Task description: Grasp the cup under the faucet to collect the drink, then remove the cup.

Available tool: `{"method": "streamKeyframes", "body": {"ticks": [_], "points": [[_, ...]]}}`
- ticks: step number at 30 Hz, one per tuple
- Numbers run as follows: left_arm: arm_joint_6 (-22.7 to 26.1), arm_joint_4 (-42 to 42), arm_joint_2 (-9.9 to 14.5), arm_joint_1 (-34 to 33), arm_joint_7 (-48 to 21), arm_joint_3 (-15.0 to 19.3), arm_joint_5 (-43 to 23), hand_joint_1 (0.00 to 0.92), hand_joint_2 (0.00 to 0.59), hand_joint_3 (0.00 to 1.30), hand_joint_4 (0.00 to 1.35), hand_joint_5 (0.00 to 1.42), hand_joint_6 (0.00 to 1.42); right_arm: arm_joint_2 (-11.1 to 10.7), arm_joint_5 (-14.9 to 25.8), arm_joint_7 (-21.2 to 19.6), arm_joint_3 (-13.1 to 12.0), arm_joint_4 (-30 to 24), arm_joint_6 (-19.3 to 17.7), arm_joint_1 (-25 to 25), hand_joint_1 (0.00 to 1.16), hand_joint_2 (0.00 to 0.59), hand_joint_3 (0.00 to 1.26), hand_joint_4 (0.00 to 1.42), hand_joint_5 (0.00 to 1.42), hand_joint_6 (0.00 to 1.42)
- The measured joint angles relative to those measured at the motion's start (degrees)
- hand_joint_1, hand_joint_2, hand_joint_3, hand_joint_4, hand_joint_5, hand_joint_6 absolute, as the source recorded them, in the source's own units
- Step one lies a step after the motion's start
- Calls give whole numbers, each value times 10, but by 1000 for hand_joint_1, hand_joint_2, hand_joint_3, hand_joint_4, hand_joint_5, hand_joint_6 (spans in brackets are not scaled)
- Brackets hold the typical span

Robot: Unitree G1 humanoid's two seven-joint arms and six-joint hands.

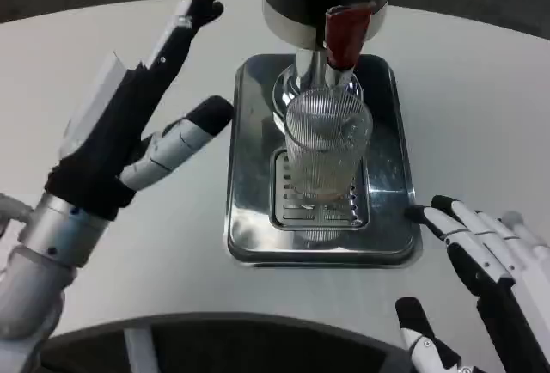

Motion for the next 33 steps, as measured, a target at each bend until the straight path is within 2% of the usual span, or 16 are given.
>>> {"method": "streamKeyframes", "body": {"ticks": [4,7,11,19,21,22,27,33], "points": [[68,-85,7,0,-88,33,-117,0,189,0,0,16,0,-1,-17,0,8,12,0,-11,386,488,150,75,71,57],[142,-134,15,-8,-152,57,-195,0,195,0,0,0,0,-8,-31,0,12,15,-4,-15,374,497,136,63,52,50],[216,-157,17,-41,-217,78,-250,0,167,0,0,5,0,-17,-46,-1,14,17,-12,-15,370,497,127,47,43,42],[295,-122,7,-134,-320,91,-289,0,105,0,0,15,0,-16,-54,-3,19,22,-12,-8,366,497,125,43,40,36],[315,-107,4,-153,-341,91,-292,0,102,0,0,12,0,-15,-55,-3,20,22,-12,-8,361,487,118,42,39,35],[345,-89,3,-170,-364,91,-294,0,100,0,0,11,0,-15,-56,-3,20,22,-12,-8,360,485,116,42,39,35],[395,-29,-7,-215,-416,91,-297,0,92,0,0,25,0,-11,-56,-4,21,22,-10,-9,356,483,115,42,39,35],[407,54,-27,-265,-471,81,-266,0,90,0,0,31,0,-4,-56,-4,22,22,-7,-9,353,482,115,42,39,35]]}}
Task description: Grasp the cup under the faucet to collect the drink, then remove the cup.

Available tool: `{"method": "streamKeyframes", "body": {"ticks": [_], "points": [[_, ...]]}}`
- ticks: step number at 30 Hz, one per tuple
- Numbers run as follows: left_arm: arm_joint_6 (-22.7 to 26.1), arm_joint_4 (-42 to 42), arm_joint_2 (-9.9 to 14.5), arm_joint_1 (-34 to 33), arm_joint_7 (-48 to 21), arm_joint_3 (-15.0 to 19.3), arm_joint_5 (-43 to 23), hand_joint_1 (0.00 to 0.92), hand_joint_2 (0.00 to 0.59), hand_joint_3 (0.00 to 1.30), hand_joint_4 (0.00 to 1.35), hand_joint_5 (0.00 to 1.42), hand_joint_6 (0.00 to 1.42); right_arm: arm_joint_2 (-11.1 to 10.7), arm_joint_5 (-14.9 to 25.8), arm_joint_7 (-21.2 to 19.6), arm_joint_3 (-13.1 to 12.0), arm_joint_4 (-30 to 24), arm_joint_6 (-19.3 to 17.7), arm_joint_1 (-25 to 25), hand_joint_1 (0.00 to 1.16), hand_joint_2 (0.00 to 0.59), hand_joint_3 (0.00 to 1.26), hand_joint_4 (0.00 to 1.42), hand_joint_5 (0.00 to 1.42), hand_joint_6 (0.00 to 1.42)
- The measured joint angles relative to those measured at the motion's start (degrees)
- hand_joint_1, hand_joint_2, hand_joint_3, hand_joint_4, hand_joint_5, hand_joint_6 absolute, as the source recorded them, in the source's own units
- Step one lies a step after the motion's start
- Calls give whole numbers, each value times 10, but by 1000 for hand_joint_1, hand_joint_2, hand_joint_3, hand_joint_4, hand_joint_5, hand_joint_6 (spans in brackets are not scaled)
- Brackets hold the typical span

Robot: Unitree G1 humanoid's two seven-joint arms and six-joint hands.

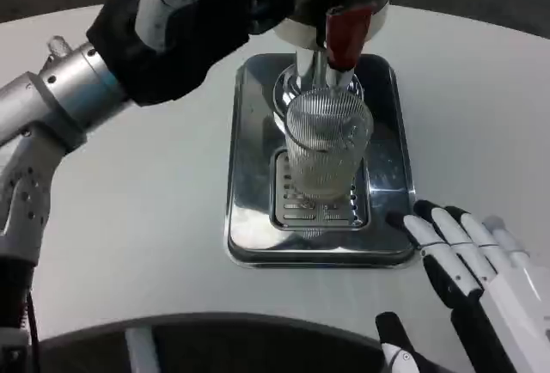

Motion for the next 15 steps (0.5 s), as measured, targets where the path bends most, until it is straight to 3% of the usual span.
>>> {"method": "streamKeyframes", "body": {"ticks": [8,15], "points": [[-14,66,-27,-34,-40,-5,47,0,87,0,0,34,0,9,0,0,-1,0,2,3,350,482,115,42,39,35],[-27,72,-39,-35,-54,-5,70,0,85,0,0,41,0,11,2,0,-5,0,2,9,348,482,121,42,39,35]]}}
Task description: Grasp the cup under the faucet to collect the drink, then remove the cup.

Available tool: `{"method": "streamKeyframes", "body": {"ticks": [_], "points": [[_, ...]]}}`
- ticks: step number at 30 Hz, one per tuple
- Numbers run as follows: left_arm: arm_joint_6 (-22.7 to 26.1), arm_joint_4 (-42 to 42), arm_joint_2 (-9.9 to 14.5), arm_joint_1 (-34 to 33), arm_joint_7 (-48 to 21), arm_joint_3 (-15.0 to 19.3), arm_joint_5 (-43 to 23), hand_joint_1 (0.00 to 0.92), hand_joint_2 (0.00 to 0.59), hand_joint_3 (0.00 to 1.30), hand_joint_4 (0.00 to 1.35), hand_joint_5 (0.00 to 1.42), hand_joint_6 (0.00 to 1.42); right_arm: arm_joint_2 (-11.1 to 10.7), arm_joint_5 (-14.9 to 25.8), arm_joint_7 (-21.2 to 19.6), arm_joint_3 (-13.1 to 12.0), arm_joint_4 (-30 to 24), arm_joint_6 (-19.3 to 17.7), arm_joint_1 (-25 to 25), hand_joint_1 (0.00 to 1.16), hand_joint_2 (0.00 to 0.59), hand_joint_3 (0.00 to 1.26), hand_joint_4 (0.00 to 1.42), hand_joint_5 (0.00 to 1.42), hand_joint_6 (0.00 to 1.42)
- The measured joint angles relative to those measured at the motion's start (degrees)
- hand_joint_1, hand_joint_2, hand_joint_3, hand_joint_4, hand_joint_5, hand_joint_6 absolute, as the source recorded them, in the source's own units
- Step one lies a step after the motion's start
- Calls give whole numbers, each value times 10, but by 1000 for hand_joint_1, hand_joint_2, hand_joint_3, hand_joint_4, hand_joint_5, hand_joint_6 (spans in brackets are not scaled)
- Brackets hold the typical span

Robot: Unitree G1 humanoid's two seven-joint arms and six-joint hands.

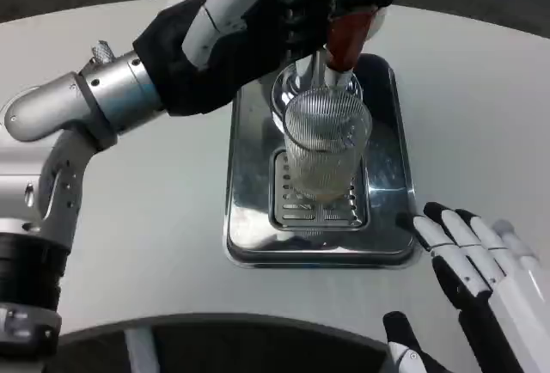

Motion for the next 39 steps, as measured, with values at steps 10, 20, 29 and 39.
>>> {"method": "streamKeyframes", "body": {"ticks": [10,20,29,39], "points": [[-83,-29,6,1,-5,-10,59,0,75,0,0,80,31,1,7,0,-3,0,5,-2,347,482,124,42,39,36],[-220,-58,42,17,-6,-42,132,0,81,0,0,92,35,3,8,0,4,1,12,-7,346,482,124,42,39,47],[-300,-85,79,41,3,-59,156,0,85,0,0,87,30,4,8,0,6,2,19,-6,345,482,124,42,39,59],[-383,-100,105,58,40,-69,202,0,85,0,0,73,26,12,20,-3,7,9,24,-6,428,428,117,84,61,97]]}}
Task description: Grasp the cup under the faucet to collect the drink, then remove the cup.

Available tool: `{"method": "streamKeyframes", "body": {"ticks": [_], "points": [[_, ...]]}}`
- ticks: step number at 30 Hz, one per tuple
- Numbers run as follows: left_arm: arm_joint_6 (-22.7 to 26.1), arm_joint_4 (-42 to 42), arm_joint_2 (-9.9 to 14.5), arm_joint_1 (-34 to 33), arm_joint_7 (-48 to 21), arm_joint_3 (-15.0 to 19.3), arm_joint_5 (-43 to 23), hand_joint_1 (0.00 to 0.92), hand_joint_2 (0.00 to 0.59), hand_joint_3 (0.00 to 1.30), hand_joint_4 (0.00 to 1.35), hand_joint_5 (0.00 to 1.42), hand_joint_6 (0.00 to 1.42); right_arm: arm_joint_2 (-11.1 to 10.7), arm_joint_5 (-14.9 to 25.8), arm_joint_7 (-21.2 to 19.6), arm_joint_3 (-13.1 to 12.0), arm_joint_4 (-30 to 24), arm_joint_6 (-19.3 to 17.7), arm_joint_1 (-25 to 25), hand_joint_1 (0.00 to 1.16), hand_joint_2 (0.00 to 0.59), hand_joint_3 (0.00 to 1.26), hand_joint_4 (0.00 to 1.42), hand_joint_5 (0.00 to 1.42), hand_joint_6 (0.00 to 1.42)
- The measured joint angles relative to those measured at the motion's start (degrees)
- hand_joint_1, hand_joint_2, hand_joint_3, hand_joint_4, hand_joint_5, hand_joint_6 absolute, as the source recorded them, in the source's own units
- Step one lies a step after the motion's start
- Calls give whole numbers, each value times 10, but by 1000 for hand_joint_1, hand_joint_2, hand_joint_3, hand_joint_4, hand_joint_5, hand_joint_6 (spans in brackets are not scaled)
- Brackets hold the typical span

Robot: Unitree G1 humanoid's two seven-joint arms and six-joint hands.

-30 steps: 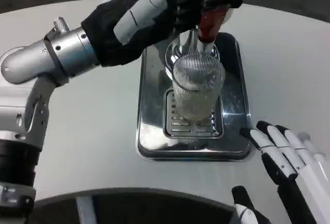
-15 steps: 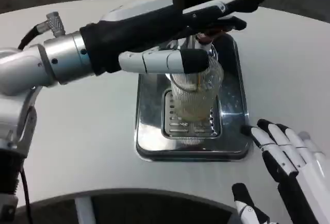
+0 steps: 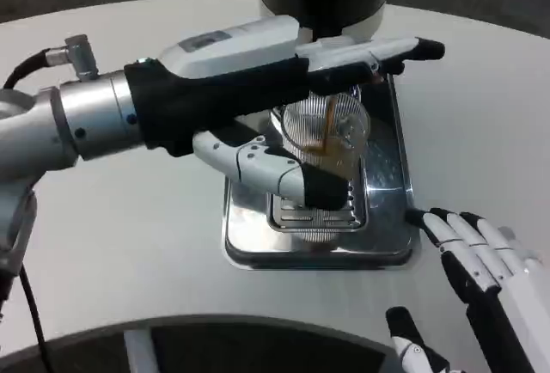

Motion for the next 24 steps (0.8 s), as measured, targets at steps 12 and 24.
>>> {"method": "streamKeyframes", "body": {"ticks": [12,24], "points": [[-38,-6,13,17,41,-8,20,0,95,0,0,59,14,42,58,23,15,17,78,-54,504,357,64,11,0,39],[-28,-26,22,29,59,-13,20,0,95,0,0,58,10,47,146,15,17,142,151,-197,640,253,0,0,0,1]]}}
